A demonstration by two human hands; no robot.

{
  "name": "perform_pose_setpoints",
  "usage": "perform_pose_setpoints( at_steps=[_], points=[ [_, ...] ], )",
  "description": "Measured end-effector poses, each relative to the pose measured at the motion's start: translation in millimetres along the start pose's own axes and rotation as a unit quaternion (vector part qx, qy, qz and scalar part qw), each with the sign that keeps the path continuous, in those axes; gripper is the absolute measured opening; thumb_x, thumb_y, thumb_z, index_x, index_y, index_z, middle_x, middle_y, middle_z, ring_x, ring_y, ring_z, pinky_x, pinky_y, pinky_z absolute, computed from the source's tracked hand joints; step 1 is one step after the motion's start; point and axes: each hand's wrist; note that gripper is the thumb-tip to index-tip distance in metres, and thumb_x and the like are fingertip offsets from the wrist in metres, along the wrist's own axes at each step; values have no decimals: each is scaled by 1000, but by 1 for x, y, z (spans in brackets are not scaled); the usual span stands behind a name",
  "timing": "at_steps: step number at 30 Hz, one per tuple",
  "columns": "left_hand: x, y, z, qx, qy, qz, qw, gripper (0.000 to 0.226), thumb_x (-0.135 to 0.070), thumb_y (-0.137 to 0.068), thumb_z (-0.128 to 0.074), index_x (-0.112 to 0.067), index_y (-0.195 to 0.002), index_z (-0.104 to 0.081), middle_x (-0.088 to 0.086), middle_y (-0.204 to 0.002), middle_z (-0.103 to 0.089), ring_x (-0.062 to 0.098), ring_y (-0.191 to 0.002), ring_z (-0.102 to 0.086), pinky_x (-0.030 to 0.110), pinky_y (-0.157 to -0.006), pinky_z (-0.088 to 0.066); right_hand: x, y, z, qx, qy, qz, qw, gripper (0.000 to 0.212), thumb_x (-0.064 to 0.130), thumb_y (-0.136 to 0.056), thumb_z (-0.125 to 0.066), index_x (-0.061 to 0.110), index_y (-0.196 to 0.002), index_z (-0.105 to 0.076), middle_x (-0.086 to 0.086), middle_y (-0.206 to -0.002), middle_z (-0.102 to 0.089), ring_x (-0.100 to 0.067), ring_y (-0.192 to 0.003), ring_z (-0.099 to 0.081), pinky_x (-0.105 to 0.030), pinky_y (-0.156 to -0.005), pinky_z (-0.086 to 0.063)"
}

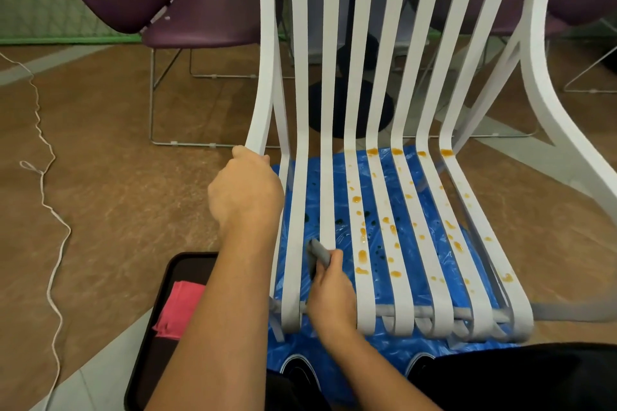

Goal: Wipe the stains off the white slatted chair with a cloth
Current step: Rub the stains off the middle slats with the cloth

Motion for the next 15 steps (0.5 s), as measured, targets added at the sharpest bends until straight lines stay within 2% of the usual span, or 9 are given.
perform_pose_setpoints(
  at_steps=[2,5,8,12,15],
  points=[
    [0,0,0,-3,3,0,1000,39,-42,-108,-34,-10,-127,-47,14,-114,-68,32,-96,-68,38,-62,-38,16,-26,4,22,11,-3,1000,18,16,-101,-36,32,-107,-32,-2,-86,-60,-18,-71,-61,-39,-57,-54],
    [0,1,1,-6,7,-1,1000,39,-44,-108,-32,-10,-122,-47,13,-112,-68,29,-86,-64,37,-61,-38,38,-69,3,9,19,-4,1000,40,5,-96,-37,29,-127,-28,-3,-90,-59,-19,-76,-61,-42,-65,-57],
    [0,1,1,-5,10,-1,1000,38,-43,-109,-31,-11,-119,-47,12,-109,-68,22,-76,-50,37,-61,-36,56,-115,-3,2,16,-30,999,44,9,-98,-33,28,-137,-22,-7,-91,-59,-26,-81,-63,-50,-71,-58],
    [2,0,0,-2,20,1,1000,35,-43,-109,-31,-12,-116,-45,11,-106,-67,21,-75,-49,37,-62,-38,75,-165,-6,14,62,-41,997,62,8,-98,-39,25,-151,-12,-15,-110,-63,-33,-95,-63,-51,-80,-55],
    [1,-3,-1,2,23,2,1000,32,-42,-109,-30,-12,-110,-43,6,-93,-58,21,-73,-47,37,-61,-35,87,-194,-7,14,71,-42,996,57,19,-103,-37,22,-153,-9,-16,-113,-62,-34,-98,-63,-51,-82,-55]
  ],
)
Point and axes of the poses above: each hand's wrist, its own y-axis away from the middle knuckle, its own z-axis out of the back of the hand, x = y × z
